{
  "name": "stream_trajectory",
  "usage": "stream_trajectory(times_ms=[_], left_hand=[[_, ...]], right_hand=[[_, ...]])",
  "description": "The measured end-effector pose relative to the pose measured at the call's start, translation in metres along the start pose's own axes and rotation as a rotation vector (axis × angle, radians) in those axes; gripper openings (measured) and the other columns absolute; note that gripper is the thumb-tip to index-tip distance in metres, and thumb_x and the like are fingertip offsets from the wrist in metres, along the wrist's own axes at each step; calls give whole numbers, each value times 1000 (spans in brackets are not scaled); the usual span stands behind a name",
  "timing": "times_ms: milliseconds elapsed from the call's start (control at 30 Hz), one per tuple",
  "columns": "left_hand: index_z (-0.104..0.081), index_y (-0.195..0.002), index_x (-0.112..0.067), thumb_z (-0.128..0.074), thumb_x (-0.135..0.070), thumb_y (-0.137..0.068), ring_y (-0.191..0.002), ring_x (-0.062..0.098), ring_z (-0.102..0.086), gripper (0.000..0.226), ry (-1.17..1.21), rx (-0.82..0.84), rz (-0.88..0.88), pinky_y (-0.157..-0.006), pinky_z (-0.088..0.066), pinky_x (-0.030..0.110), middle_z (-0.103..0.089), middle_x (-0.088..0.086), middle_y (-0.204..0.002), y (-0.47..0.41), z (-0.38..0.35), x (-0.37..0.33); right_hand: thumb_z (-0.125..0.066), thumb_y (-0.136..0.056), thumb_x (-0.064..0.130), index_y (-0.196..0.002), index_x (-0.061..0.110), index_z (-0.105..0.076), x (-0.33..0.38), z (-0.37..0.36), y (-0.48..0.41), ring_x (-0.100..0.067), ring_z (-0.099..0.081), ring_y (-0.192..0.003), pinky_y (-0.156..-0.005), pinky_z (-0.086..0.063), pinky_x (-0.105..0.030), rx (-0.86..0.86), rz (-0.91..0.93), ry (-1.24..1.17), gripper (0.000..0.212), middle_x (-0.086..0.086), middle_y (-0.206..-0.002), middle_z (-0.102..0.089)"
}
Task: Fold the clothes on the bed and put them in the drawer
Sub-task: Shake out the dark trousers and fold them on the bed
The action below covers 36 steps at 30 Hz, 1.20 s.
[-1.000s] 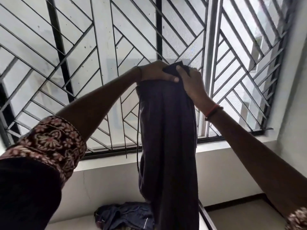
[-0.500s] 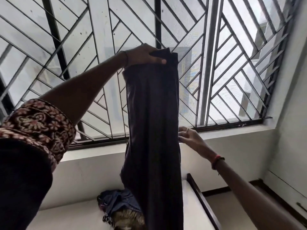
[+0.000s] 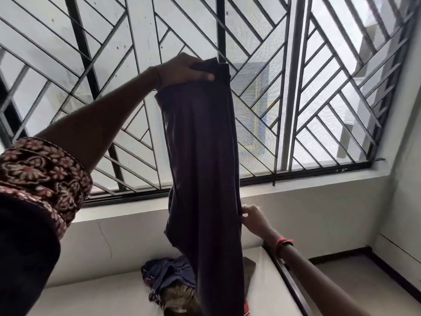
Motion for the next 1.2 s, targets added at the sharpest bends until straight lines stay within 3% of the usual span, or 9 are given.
stream_trajectory(times_ms=[100,200,300,467,600,667,867,1033,1200], left_hand=[[-62,-78,-19,-67,-35,-86,-49,-11,-50,19,14,-32,4,-51,-39,5,-58,-20,-52,5,8,7],[-60,-70,-23,-68,-36,-85,-50,-10,-50,21,48,-53,19,-53,-40,8,-57,-18,-53,8,10,10],[-58,-65,-26,-68,-34,-86,-48,-11,-48,24,62,-49,29,-51,-38,7,-56,-21,-50,10,8,11],[-62,-77,-20,-68,-35,-85,-51,-11,-50,18,69,-87,15,-54,-40,7,-57,-14,-64,11,12,15],[-59,-71,-25,-67,-32,-86,-51,-12,-50,18,64,-98,15,-54,-38,5,-58,-23,-53,11,14,16],[-61,-77,-21,-67,-32,-86,-51,-13,-50,16,62,-106,10,-54,-37,4,-58,-23,-53,11,13,19],[-69,-95,-17,-71,-37,-82,-53,-15,-51,24,22,-235,51,-56,-37,3,-60,-26,-55,15,15,34],[-70,-93,-9,-65,-57,-80,-91,29,-63,50,-238,-363,280,-72,-41,35,-69,19,-92,34,17,79],[-64,-111,0,-59,-54,-86,-114,40,-54,59,-351,-356,596,-90,-44,44,-60,27,-117,69,-10,142]], right_hand=[[-63,-84,7,-93,11,-77,-10,3,2,0,-55,-59,-55,-37,-5,-138,-101,-7,17,-6,-80,-74],[-54,-80,19,-79,27,-70,-17,-3,2,-8,-55,-60,-62,-49,-30,-81,-174,-187,18,14,-59,-64],[-48,-76,32,-80,27,-65,-19,-13,10,-9,-50,-55,-55,-47,-31,-47,-241,-353,18,16,-52,-57],[-49,-89,57,-91,28,-71,-24,-21,27,-11,-65,-75,-72,-54,-36,60,-297,-617,37,7,-79,-70],[-66,-79,51,-98,19,-71,-27,-26,43,-13,-69,-87,-72,-52,-22,61,-247,-729,37,3,-92,-74],[-78,-77,26,-96,16,-71,-27,-28,48,-18,-70,-90,-72,-52,-18,-5,-193,-657,22,0,-92,-75],[-70,-81,1,-86,7,-72,-35,-23,60,-4,-68,-64,-56,-50,-13,-167,-249,-682,9,3,-71,-74],[-85,-63,19,-83,3,-73,-46,-16,55,-14,-70,-73,-66,-55,-22,-82,-297,-807,28,-9,-82,-75],[-84,-64,31,-82,14,-66,-41,-9,56,-14,-65,-68,-61,-55,-22,41,-325,-962,31,-11,-83,-68]])
Point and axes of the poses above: each hand's wrist, its own y-axis away from the middle knuckle, its own z-axis out of the back of the hand, x = y × z, the point moved 4 cm from there along -y, towards the middle knuckle
